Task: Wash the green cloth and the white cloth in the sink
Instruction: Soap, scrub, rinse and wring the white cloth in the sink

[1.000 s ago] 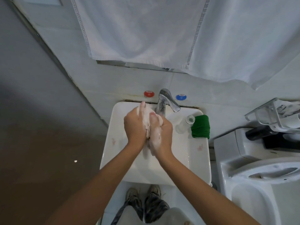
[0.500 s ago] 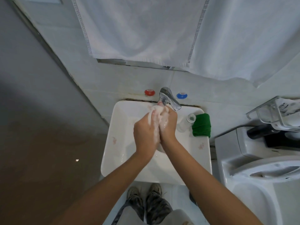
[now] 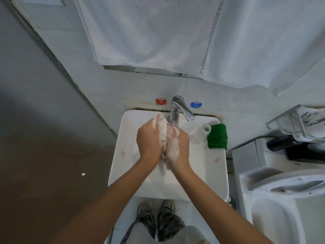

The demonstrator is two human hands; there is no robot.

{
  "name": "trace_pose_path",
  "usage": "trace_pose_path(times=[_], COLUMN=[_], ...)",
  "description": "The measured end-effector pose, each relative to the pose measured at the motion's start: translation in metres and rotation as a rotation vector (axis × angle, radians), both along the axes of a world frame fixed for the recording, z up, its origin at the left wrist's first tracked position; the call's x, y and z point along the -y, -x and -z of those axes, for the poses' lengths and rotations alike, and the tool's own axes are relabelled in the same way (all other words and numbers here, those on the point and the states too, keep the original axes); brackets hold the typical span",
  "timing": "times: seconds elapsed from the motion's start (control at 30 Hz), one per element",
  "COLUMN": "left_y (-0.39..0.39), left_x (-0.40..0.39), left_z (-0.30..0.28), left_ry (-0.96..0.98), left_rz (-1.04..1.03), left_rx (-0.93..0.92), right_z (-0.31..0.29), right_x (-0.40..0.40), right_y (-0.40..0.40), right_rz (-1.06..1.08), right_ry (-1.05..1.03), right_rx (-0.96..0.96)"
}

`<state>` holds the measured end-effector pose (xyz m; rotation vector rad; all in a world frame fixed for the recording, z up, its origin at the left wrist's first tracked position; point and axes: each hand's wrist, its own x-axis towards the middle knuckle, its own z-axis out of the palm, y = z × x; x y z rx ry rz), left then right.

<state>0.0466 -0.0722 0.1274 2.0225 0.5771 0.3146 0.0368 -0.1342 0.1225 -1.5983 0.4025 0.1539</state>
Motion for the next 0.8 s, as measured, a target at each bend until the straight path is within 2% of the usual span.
trace_pose_path(times=[0.07, 0.17, 0.27, 0.33, 0.47, 0.6, 0.7, 0.8], left_y=[0.017, 0.02, -0.004, 0.0, 0.021, -0.011, 0.006, 0.017], left_x=[0.017, 0.025, -0.001, -0.002, 0.024, -0.004, 0.01, 0.026], left_z=[0.002, 0.0, 0.007, 0.013, 0.004, 0.007, 0.004, -0.005], left_ry=[0.012, 0.067, -0.036, -0.061, 0.048, 0.014, 0.036, 0.071], left_rz=[0.017, 0.027, 0.004, -0.009, 0.048, -0.041, -0.015, 0.002], left_rx=[0.063, 0.08, -0.027, -0.016, 0.086, -0.022, 0.035, 0.093], right_z=[-0.002, -0.004, 0.005, 0.007, 0.002, 0.002, -0.003, -0.007], right_x=[0.01, 0.016, 0.004, 0.005, 0.013, 0.006, 0.01, 0.008], right_y=[-0.011, -0.014, 0.004, -0.001, -0.026, -0.009, -0.021, -0.031], right_rz=[-0.029, -0.088, -0.08, -0.067, -0.037, -0.091, -0.074, 0.016], right_ry=[0.079, 0.069, 0.034, 0.042, 0.085, 0.012, 0.085, -0.036], right_rx=[0.016, 0.122, 0.006, 0.007, 0.004, -0.021, 0.002, -0.055])
